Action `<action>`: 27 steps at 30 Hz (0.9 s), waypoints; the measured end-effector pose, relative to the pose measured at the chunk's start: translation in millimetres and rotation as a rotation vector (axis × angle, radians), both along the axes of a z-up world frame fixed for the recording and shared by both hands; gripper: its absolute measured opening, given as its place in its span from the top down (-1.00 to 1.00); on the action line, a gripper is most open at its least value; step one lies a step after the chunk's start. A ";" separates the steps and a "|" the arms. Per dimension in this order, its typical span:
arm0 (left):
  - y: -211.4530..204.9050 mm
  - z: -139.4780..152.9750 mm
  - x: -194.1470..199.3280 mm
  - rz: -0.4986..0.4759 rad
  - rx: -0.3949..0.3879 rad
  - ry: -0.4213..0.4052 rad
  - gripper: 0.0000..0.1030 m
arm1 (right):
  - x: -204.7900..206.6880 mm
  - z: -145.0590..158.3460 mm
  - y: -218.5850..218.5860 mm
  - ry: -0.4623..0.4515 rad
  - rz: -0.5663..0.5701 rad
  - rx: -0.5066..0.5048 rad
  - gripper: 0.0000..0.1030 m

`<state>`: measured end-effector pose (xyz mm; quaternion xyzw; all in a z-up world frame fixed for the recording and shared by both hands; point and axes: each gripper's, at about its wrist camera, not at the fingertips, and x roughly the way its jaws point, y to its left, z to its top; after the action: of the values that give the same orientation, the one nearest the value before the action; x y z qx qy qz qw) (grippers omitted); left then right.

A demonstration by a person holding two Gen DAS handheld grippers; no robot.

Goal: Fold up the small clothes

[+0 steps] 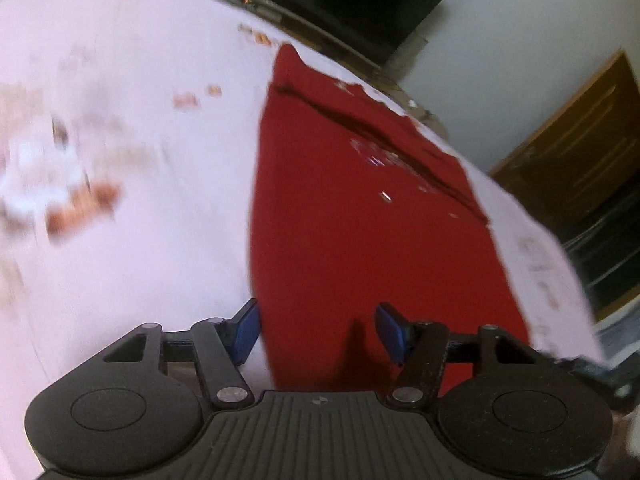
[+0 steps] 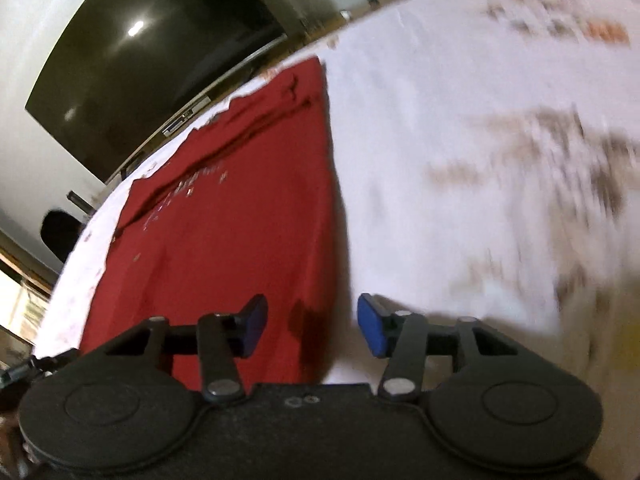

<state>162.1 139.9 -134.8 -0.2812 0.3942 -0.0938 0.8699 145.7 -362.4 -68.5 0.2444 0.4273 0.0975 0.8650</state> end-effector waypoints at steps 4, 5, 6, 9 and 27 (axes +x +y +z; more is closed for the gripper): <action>-4.7 -19.6 -18.3 0.000 -0.198 0.018 -0.20 | -25.1 -5.2 4.3 0.032 -0.001 0.111 0.11; -3.5 -23.1 -21.0 0.011 -0.227 0.016 -0.20 | -30.2 -7.9 6.9 0.041 0.007 0.140 0.10; -2.1 -25.4 -21.2 0.022 -0.248 0.017 -0.20 | -33.9 -10.0 10.3 0.043 0.019 0.159 0.10; -4.5 -31.0 -13.3 0.019 -0.271 0.024 0.11 | -33.6 -11.0 17.1 0.039 0.021 0.180 0.18; 13.3 -49.5 -39.1 0.072 -0.275 -0.007 0.92 | -43.1 7.5 16.6 -0.070 0.031 0.143 0.91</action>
<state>123.0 153.2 -184.3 -0.4114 0.3642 -0.1166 0.8274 102.6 -345.8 -61.1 0.2954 0.3926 0.1494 0.8580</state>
